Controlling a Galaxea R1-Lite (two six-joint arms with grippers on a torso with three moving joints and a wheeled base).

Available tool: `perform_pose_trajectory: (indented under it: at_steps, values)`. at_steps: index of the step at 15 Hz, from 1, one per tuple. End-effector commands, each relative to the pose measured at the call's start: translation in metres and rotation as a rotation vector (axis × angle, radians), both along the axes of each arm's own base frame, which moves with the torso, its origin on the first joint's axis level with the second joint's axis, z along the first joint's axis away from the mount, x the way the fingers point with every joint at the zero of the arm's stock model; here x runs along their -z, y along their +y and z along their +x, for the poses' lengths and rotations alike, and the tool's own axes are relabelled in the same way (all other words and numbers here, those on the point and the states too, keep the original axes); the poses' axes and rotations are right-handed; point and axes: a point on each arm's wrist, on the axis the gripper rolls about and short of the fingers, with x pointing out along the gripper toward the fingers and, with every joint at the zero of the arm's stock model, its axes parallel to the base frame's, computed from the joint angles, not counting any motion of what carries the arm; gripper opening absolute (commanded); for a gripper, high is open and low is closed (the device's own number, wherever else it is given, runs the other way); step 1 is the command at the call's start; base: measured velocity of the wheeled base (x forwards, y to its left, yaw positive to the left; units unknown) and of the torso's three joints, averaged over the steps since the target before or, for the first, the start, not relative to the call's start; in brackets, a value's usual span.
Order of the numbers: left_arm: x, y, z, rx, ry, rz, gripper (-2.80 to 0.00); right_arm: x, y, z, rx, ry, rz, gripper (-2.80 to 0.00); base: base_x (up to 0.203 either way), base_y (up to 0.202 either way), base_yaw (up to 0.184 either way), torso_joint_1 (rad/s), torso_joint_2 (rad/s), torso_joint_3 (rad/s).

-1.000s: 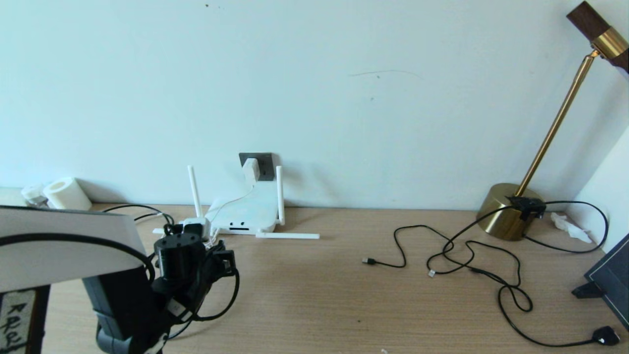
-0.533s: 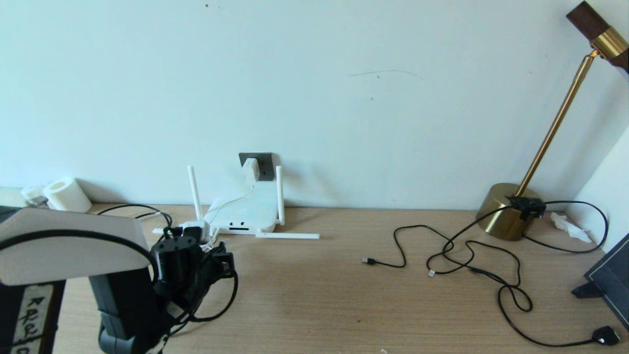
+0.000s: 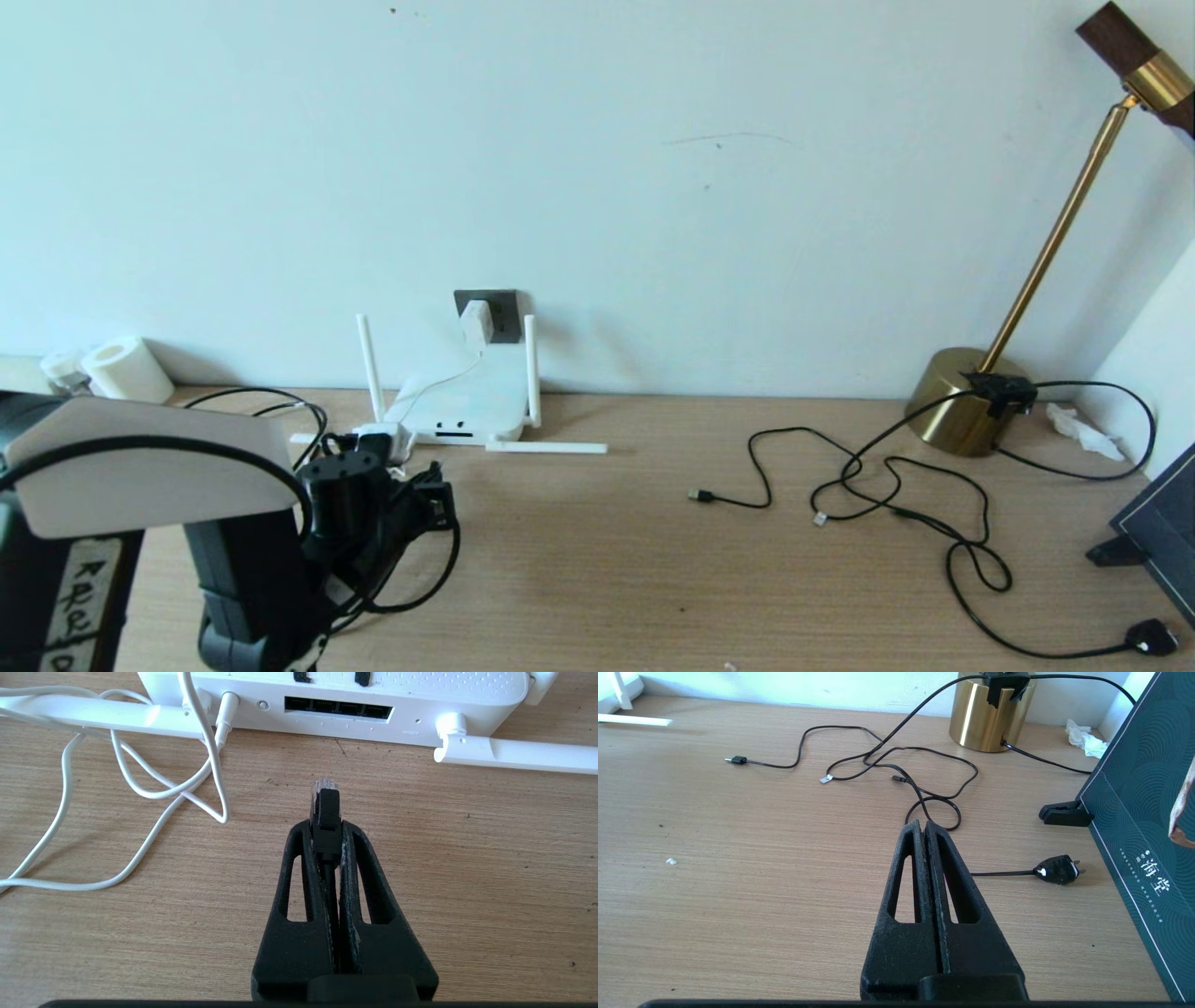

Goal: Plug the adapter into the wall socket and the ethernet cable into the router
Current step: Align cable and router interface

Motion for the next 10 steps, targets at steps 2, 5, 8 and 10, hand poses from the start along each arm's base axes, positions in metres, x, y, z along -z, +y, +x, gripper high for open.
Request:
perform_pose_trajectory:
  at_steps: [2,5,8,10]
  values:
    - [-0.001,-0.001,0.001,0.052,-0.005,-0.019,-2.80,0.000,0.000,0.000,-0.001,0.000,-0.001,-2.80,0.000,0.000,0.000,0.000,0.00,0.000]
    - [0.002,-0.003,0.002,0.070,0.001,-0.022,-2.80,0.000,0.000,0.000,-0.001,0.000,-0.001,-2.80,0.000,0.000,0.000,0.000,0.00,0.000]
    - [0.004,-0.006,0.009,0.077,-0.012,-0.025,-2.80,0.000,0.000,0.000,-0.001,0.000,-0.001,-2.80,0.000,0.000,0.000,0.000,0.00,0.000]
    - [0.006,-0.007,0.013,0.078,-0.018,-0.025,-2.80,0.000,0.000,0.000,-0.001,0.000,-0.001,-2.80,0.000,0.000,0.000,0.000,0.00,0.000]
